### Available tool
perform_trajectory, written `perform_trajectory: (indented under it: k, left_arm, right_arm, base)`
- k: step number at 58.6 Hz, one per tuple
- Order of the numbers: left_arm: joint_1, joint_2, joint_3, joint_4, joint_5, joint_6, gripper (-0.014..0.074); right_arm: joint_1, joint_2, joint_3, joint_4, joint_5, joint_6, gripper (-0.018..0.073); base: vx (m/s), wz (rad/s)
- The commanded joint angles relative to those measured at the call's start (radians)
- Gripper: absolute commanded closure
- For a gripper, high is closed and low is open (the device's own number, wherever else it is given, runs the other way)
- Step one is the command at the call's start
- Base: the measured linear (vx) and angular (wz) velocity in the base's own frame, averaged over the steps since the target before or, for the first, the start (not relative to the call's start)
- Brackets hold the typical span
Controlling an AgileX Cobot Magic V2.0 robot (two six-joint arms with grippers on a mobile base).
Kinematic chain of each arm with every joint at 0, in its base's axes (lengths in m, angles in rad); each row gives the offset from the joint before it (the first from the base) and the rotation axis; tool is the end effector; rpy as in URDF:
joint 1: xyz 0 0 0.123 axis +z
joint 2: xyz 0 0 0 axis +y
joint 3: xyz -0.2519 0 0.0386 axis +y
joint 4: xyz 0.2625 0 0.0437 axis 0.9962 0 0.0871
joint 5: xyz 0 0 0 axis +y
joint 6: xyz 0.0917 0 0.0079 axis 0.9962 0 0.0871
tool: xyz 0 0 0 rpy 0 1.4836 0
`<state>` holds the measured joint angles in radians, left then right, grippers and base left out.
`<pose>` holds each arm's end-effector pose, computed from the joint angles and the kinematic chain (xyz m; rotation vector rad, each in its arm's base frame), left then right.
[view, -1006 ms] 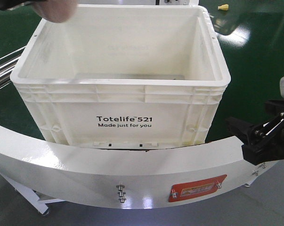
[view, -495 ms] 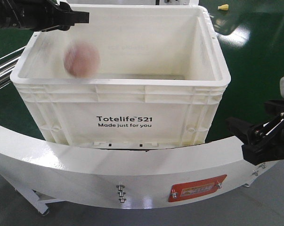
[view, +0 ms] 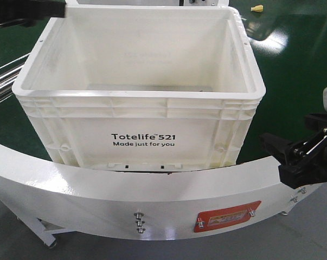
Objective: Place moving items into box and shelve
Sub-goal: 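Lift the pink plush with the left gripper and drop it into the tote, then move both grippers to the tote's side rims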
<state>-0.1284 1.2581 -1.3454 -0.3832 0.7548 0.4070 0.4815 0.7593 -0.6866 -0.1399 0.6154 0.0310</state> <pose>0.2876 -0.0609 0.3949 0.4149 2.0645 -0.2777 0.1671 0.0790 0.2973 -0.5598 2.0948 0.1414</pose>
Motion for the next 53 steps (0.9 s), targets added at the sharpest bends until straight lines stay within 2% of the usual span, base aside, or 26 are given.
perform_trajectory:
  k: [1, 6, 13, 27, 34, 45, 50, 53]
  left_arm:
    - [-0.004, -0.117, 0.039, 0.129, -0.041, -0.166, 0.0024]
    - [-0.004, -0.237, 0.17, 0.199, -0.089, -0.209, 0.0024]
    - [-0.004, -0.378, 0.314, 0.255, -0.1, -0.243, 0.0024]
    - [-0.004, -0.615, 0.506, 0.259, -0.044, -0.271, 0.0024]
    - [-0.004, -0.699, 0.562, 0.261, -0.045, -0.286, 0.0024]
    - [-0.004, -0.743, 0.583, 0.309, -0.043, -0.289, 0.0024]
    - [-0.004, -0.738, 0.583, 0.309, -0.041, -0.293, 0.0024]
    - [-0.004, -0.735, 0.583, 0.31, -0.042, -0.321, 0.0024]
  right_arm:
    - [-0.002, -0.007, -0.03, -0.019, -0.075, 0.001, -0.0004]
    - [-0.002, -0.007, -0.03, -0.019, -0.075, 0.001, -0.0004]
    - [-0.002, -0.007, -0.03, -0.014, -0.075, 0.001, -0.0004]
    - [-0.002, -0.007, -0.03, -0.014, -0.06, 0.001, -0.0004]
    - [-0.002, -0.007, -0.03, -0.014, -0.048, 0.006, -0.0004]
    - [-0.002, -0.007, -0.03, -0.014, -0.04, 0.021, -0.0004]
    - [-0.002, -0.007, -0.03, -0.015, -0.04, 0.069, -0.0003]
    - [-0.002, -0.007, -0.03, -0.027, -0.043, 0.114, 0.0003]
  base:
    - [0.0, 0.0]
    - [0.0, 0.0]
    - [0.0, 0.0]
    - [0.0, 0.0]
    - [0.0, 0.0]
    - [0.0, 0.0]
    - [0.0, 0.0]
    - [0.0, 0.0]
